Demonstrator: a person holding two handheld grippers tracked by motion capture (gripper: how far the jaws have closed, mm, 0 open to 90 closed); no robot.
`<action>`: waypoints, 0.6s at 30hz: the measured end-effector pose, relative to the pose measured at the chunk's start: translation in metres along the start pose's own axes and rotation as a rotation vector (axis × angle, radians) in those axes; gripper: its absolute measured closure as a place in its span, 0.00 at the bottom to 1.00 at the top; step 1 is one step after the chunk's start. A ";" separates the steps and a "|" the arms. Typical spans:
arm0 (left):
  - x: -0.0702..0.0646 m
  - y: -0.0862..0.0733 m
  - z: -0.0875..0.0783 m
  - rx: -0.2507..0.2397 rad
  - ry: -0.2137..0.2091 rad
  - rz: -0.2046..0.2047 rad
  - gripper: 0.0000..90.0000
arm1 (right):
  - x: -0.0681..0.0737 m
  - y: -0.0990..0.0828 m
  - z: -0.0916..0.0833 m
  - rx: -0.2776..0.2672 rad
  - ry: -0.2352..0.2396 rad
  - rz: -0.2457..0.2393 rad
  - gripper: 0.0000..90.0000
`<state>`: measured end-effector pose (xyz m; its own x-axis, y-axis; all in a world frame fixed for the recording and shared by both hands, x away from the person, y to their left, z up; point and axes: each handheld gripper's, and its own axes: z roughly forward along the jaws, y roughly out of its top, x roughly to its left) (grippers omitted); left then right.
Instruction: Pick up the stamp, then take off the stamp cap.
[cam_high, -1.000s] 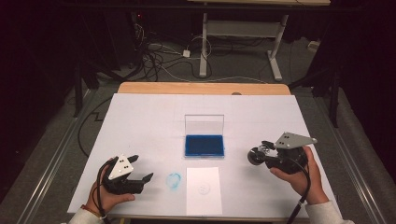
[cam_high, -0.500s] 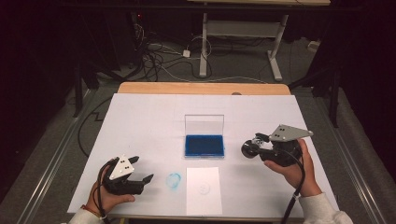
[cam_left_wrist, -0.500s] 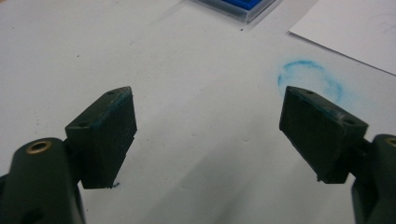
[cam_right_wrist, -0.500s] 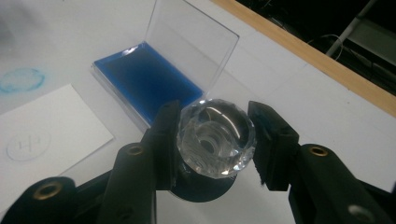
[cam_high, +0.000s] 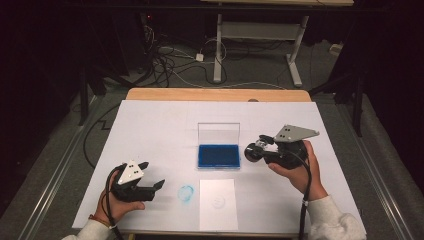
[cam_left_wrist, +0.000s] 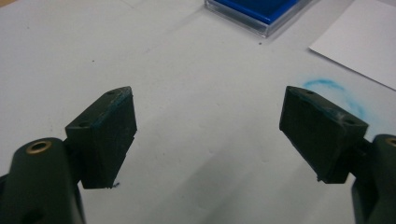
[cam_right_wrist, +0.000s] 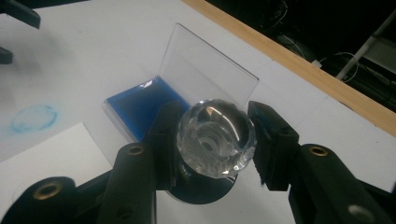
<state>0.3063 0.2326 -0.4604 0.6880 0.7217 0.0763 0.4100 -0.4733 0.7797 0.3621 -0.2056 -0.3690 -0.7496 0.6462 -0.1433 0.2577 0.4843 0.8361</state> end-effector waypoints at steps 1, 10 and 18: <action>0.000 0.001 0.002 -0.004 -0.006 0.001 0.21 | 0.000 0.002 0.003 -0.002 0.008 0.000 0.63; -0.017 0.028 0.019 -0.007 -0.058 0.079 0.21 | 0.009 0.017 0.029 -0.038 0.067 0.025 0.63; -0.048 0.057 0.041 -0.043 -0.124 0.152 0.21 | 0.036 0.034 0.041 -0.087 0.151 0.023 0.63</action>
<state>0.3211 0.1507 -0.4450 0.8095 0.5747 0.1204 0.2715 -0.5482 0.7911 0.3689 -0.1415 -0.3680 -0.8288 0.5576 -0.0477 0.2273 0.4133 0.8817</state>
